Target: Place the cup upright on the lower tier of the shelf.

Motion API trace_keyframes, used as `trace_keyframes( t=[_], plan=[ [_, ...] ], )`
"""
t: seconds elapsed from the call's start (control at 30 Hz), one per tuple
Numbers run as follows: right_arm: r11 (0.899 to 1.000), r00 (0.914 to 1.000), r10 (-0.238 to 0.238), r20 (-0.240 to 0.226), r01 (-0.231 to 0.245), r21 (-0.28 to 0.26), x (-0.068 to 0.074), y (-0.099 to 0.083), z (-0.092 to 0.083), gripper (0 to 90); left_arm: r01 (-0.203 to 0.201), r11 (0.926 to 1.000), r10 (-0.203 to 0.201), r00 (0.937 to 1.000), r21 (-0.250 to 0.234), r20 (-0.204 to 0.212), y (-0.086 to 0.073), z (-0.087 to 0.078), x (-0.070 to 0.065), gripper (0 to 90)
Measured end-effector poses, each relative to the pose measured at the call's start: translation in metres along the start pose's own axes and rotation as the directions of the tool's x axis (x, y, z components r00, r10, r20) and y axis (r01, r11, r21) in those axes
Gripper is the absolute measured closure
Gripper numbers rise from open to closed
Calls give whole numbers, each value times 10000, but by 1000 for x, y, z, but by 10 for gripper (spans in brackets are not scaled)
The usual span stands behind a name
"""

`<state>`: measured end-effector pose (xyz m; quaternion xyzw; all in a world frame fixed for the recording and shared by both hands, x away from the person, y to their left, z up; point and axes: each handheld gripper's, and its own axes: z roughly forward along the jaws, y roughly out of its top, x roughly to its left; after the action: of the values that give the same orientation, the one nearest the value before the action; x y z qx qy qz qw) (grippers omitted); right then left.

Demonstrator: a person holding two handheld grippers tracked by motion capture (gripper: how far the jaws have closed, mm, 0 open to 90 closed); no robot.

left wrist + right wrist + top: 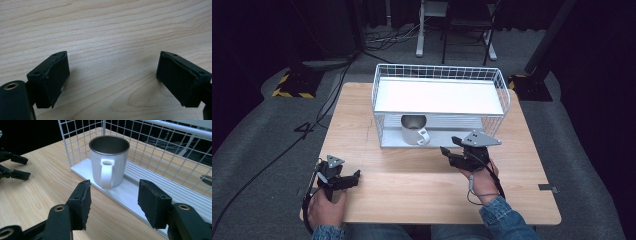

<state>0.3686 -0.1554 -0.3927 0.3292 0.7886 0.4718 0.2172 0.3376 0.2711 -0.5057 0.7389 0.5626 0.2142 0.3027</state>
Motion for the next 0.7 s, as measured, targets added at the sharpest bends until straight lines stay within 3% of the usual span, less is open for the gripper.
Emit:
trace_keyframes(
  t=[0.3,0.53,0.7],
  plan=[
    [9998,9999,34,103,-36,180,-10,-14,-25,402,-3,10000,3,10000,2,-2,0,0,0,116],
    [9948,9969,792,10,-791,644,-26,-30,-38,332,5,10000,-5,10000,-14,-10,0,0,0,116],
    [9907,9956,929,90,-933,986,-35,-43,-45,261,3,10000,-3,10000,-13,-10,0,0,0,116]
  ],
)
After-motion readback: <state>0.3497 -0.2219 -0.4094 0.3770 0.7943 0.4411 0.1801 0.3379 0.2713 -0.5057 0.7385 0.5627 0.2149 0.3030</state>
